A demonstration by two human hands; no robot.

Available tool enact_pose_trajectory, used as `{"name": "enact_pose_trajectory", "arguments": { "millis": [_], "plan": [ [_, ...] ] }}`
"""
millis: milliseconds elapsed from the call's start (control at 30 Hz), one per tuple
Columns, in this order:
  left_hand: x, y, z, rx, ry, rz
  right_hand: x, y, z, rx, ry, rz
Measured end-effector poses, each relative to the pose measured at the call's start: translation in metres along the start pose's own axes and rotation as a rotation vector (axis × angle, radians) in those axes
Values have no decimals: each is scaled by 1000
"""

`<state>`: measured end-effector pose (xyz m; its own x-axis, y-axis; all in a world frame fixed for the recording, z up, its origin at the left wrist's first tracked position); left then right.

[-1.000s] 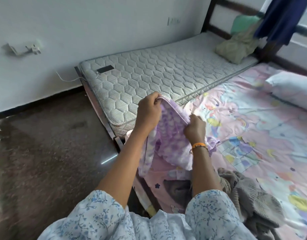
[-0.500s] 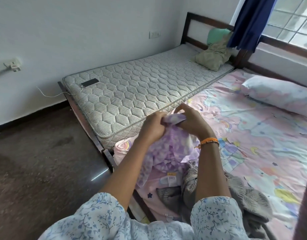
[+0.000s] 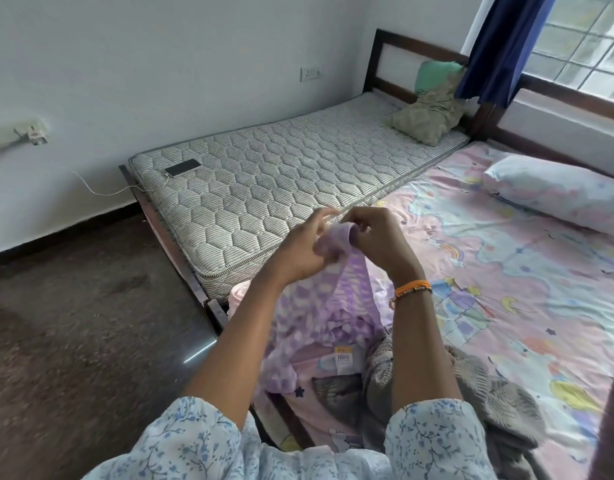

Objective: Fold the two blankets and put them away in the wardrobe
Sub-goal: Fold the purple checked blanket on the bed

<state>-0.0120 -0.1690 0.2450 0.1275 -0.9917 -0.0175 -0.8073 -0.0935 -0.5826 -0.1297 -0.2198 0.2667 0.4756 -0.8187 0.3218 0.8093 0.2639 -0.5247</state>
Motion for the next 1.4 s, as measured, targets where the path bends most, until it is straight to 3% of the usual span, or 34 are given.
{"name": "enact_pose_trajectory", "arguments": {
  "millis": [133,200,267,333,433,533,600,767,867,933,1033,1100,1167,1200,1267,1333,1400],
  "plan": [
    [-10,-18,-7,111,-53,-248,3,16,0,220,-15,-25],
    [-11,-25,0,62,-102,-286,0,25,-14,308,24,59],
    [-14,-31,5,-139,-121,-260,-5,40,-35,174,91,195],
    [-18,-39,8,-375,-130,-269,-13,56,-59,-114,212,304],
    [-27,-58,14,-540,-181,-332,-31,67,-90,-224,398,260],
    [-33,-71,20,-316,-209,-373,-33,61,-95,-180,438,91],
    [-36,-73,28,-135,-216,-461,-23,56,-77,-99,370,5],
    [-26,-42,29,59,-257,-122,-1,67,1,361,76,282],
    [-27,-48,20,155,-271,-253,-1,59,7,517,47,268],
    [-28,-58,18,49,-267,-338,-6,57,-14,318,99,235],
    [-26,-71,16,-332,-269,-372,-27,68,-65,-252,290,315],
    [-25,-80,16,-474,-236,-448,-41,70,-88,-256,428,273],
    [-23,-87,16,-445,-169,-521,-39,62,-91,-203,465,169],
    [-21,-87,16,-411,-136,-495,-32,54,-86,-189,442,110],
    [-17,-72,14,-334,-123,-280,-16,43,-59,-67,333,70],
    [-18,-50,11,-199,-136,-78,-4,39,-21,83,193,179],
    [-21,-39,7,-37,-136,-34,-1,37,4,224,75,254]
  ]
}}
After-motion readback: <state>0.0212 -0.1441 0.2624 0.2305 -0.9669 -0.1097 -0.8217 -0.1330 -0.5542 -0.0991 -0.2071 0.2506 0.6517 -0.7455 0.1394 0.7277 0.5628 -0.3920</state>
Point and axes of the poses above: each hand's wrist, its own x-axis towards the middle knuckle, its own y-axis out of the palm, z = x × y, the point moved 5 cm from there along x, towards the middle knuckle, and after that the axes turned 6 degrees about -y, right-handed, at the moved point
